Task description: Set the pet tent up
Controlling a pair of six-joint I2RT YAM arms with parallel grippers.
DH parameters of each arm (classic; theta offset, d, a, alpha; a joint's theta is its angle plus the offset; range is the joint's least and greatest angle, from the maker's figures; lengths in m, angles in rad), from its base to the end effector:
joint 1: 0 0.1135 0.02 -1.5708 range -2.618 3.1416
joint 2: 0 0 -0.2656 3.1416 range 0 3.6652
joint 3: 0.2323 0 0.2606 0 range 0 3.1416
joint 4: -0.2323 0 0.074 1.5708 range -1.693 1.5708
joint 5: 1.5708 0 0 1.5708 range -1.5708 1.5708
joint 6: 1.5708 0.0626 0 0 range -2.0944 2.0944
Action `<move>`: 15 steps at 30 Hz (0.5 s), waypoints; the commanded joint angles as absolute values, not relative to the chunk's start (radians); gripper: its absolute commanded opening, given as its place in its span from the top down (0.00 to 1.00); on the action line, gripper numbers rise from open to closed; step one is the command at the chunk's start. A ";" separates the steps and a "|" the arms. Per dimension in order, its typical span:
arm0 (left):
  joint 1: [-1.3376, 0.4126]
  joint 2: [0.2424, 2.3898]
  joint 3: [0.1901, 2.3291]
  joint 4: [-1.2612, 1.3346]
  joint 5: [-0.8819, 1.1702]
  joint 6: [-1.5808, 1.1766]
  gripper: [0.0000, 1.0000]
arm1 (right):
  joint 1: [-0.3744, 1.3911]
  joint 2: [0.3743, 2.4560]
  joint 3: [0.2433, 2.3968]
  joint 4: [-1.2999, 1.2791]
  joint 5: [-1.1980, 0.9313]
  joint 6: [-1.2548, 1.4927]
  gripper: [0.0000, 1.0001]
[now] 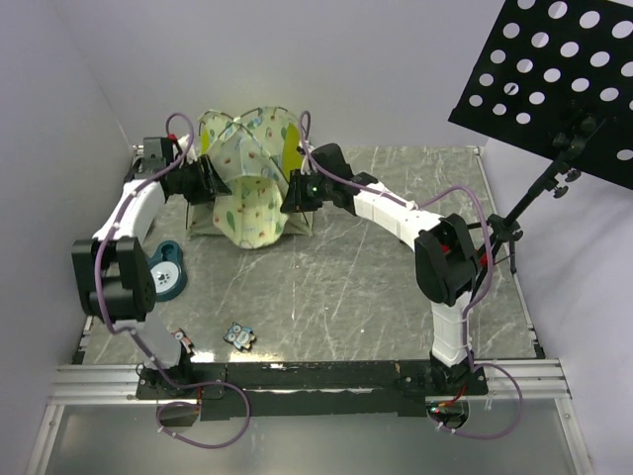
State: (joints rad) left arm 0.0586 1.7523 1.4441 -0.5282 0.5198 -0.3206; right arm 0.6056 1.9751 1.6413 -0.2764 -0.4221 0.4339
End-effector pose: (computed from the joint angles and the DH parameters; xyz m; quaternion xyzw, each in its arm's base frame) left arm 0.4149 -0.0068 0.2597 -0.0794 0.9032 -0.2831 0.3126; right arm 0.3892 0.3007 0.2562 -0.1708 0.8557 0.3856 0.2999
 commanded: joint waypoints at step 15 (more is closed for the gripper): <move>0.091 1.256 1.028 -0.605 0.413 -0.255 0.28 | 0.617 1.649 1.365 -0.310 -0.414 0.327 0.30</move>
State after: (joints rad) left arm 0.0902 1.2896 1.1370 -0.5972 0.4610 -0.2050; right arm 0.5686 1.6211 1.3872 -0.3397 -0.4377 0.3347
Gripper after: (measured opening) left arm 0.744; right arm 0.709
